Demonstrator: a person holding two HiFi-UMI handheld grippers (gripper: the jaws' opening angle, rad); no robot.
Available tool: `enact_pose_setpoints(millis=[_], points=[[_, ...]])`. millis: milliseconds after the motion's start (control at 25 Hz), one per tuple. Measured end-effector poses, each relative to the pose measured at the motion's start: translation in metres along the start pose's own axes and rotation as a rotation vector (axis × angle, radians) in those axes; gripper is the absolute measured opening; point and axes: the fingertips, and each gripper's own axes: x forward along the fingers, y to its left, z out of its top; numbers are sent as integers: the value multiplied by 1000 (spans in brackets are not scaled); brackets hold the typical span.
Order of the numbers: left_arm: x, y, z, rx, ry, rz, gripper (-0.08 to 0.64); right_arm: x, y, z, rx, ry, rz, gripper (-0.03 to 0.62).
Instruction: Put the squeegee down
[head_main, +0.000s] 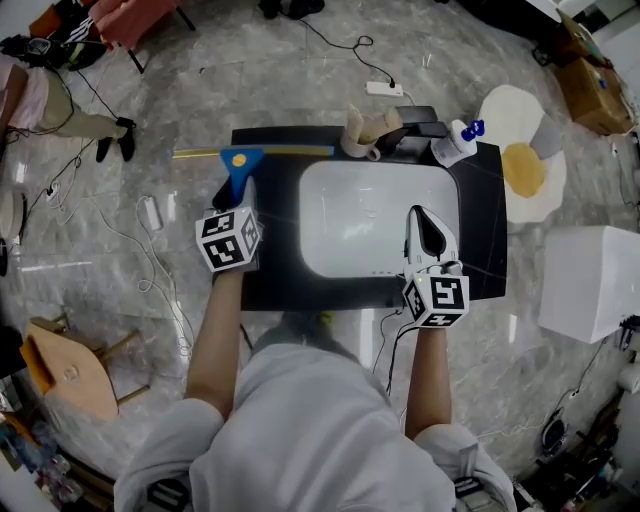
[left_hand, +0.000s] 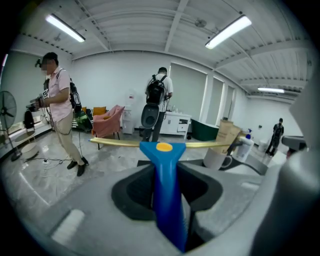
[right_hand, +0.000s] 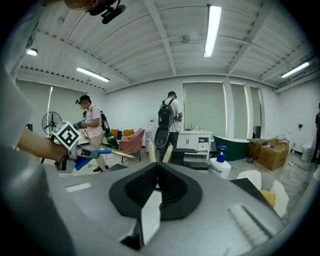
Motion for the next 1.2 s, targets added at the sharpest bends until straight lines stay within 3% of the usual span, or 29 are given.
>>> enact_pose_setpoints(millis=[440,840,1200], points=[[70,3,-38,2,100,16,130,21,-16,-27,11,48,-20,2],[104,4,-62,-39,172,35,130,32,-22,-39,32,81,-33,2],[121,0,-83,-22,246,40,130,36,-33,-45,42,93,-55,2]])
